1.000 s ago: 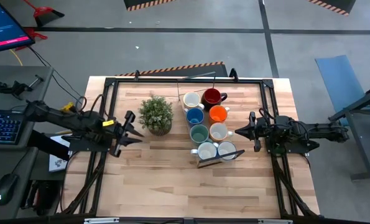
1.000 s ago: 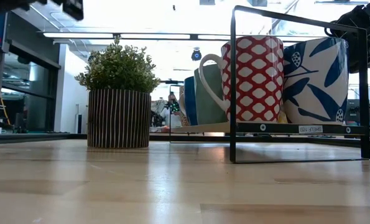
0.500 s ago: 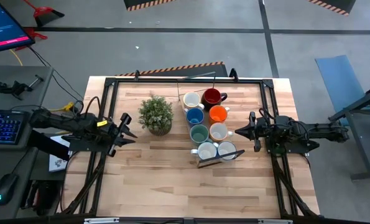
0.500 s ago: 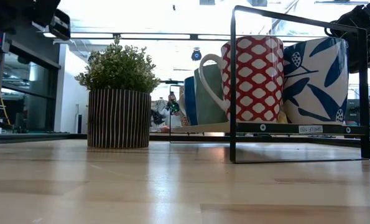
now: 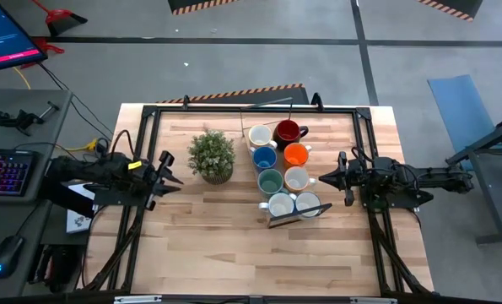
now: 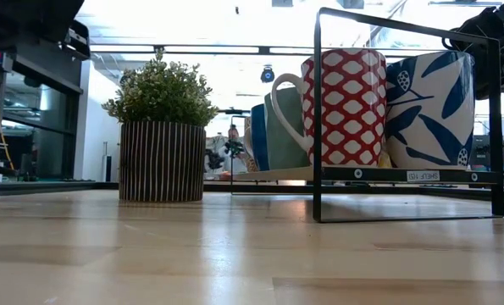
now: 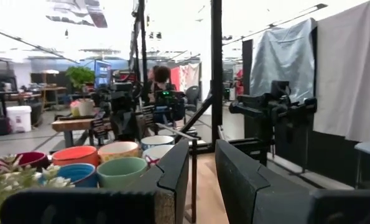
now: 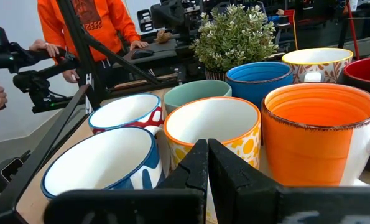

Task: Place coffee mugs
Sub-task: Return to Home Position

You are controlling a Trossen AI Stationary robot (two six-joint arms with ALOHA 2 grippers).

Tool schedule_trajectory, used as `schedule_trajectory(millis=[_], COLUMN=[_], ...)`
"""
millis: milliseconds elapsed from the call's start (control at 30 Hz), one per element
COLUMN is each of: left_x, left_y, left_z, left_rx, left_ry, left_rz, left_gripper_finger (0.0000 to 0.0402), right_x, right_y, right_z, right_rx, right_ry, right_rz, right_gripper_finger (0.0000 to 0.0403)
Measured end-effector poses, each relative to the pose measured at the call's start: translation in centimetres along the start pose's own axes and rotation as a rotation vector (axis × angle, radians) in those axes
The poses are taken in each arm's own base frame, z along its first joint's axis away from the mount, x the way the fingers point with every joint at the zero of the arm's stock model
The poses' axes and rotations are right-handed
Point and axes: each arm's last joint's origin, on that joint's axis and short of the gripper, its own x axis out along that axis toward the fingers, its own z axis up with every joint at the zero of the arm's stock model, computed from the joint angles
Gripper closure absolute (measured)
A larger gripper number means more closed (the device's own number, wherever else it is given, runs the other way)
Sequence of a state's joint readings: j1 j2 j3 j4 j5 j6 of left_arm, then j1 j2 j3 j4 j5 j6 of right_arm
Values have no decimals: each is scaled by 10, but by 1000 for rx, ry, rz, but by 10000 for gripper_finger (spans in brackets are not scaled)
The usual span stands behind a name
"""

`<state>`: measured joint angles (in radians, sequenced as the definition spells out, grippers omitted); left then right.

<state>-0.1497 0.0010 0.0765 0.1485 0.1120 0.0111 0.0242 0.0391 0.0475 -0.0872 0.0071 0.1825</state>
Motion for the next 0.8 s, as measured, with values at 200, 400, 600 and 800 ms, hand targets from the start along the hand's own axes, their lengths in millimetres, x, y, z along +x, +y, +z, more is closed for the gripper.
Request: schedule_trajectory(millis=[200, 400, 600, 800], left_x=[0, 0, -1, -1], left_y=[4, 7, 8, 8], left_z=[-5, -15, -14, -14], left_rx=[14, 23, 10, 64], left_ry=[14, -14, -17, -16], left_rz=[-13, -27, -24, -20], left_gripper_finger=[330, 330, 330, 330], right_x=[0, 0, 0, 0], right_y=[0, 0, 0, 0], right_z=[0, 0, 0, 0], right_rx=[0, 0, 0, 0], right_ry=[0, 0, 0, 0], right_rz=[0, 0, 0, 0], right_gripper_finger=[402, 402, 402, 402])
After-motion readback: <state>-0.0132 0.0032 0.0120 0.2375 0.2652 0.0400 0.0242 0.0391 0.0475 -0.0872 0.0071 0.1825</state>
